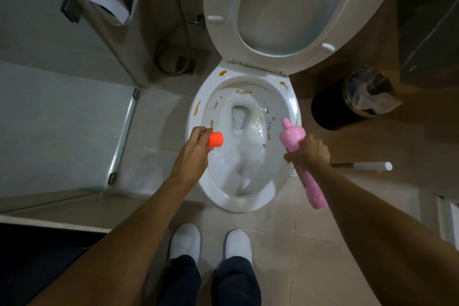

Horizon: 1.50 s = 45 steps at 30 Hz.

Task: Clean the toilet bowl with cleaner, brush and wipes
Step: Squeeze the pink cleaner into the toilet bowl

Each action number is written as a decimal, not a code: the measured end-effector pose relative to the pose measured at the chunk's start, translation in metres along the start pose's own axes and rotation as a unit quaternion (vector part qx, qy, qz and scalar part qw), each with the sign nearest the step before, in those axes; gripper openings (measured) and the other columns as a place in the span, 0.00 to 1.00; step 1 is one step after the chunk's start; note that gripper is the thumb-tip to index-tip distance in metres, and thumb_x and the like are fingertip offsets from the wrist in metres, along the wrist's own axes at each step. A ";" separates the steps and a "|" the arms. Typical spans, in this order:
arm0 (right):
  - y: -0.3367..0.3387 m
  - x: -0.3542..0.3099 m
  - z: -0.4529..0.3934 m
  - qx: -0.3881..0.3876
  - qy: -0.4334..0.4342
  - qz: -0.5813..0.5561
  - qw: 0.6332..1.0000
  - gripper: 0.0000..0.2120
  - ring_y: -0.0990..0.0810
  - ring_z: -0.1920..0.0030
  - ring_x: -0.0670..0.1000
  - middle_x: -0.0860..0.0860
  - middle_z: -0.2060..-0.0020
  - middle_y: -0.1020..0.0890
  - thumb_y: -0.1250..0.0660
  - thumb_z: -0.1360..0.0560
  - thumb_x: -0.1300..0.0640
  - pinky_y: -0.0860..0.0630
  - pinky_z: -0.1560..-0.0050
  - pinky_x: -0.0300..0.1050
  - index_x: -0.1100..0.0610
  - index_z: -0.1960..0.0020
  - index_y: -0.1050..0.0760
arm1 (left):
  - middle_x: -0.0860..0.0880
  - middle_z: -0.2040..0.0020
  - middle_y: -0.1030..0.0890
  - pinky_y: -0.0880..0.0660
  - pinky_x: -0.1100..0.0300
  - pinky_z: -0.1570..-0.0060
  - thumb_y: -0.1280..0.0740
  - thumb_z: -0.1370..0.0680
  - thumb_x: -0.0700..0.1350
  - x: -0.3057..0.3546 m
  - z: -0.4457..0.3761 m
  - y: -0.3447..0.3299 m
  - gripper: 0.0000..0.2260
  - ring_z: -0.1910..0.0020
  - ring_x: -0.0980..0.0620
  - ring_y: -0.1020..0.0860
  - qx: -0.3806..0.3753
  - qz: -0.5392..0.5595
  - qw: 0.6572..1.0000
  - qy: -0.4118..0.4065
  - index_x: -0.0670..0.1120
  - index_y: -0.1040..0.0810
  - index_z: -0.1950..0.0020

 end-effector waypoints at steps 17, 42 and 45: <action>-0.020 -0.067 0.096 0.098 0.250 -0.162 0.950 0.46 0.20 0.57 0.58 0.56 0.51 0.19 0.25 0.35 0.50 0.30 0.59 0.42 0.54 0.23 0.45 | 0.43 0.38 0.28 0.33 0.61 0.44 0.33 0.24 0.35 0.037 -0.007 0.050 0.19 0.42 0.43 0.26 -0.009 0.007 0.998 -0.064 0.40 0.27 0.33; -0.025 -0.130 0.159 0.080 0.396 -0.287 0.869 0.54 0.22 0.43 0.54 0.50 0.36 0.25 0.22 0.37 0.41 0.25 0.47 0.44 0.49 0.22 0.50 | 0.47 0.32 0.27 0.39 0.50 0.29 0.27 0.27 0.47 0.048 0.038 0.112 0.28 0.32 0.48 0.30 -0.049 0.002 0.990 -0.133 0.45 0.30 0.29; -0.024 -0.139 0.171 0.074 0.413 -0.289 0.861 0.54 0.23 0.41 0.53 0.49 0.35 0.26 0.22 0.37 0.41 0.26 0.46 0.42 0.49 0.22 0.50 | 0.43 0.35 0.23 0.38 0.43 0.32 0.32 0.25 0.43 0.043 0.058 0.121 0.21 0.36 0.47 0.25 0.023 -0.018 0.988 -0.153 0.40 0.26 0.33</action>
Point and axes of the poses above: each hand's wrist, its own z-axis away from the middle knuckle, its own y-axis out of the back of the hand, x = y × z, the point moved 6 cm from there along -z, towards the middle knuckle
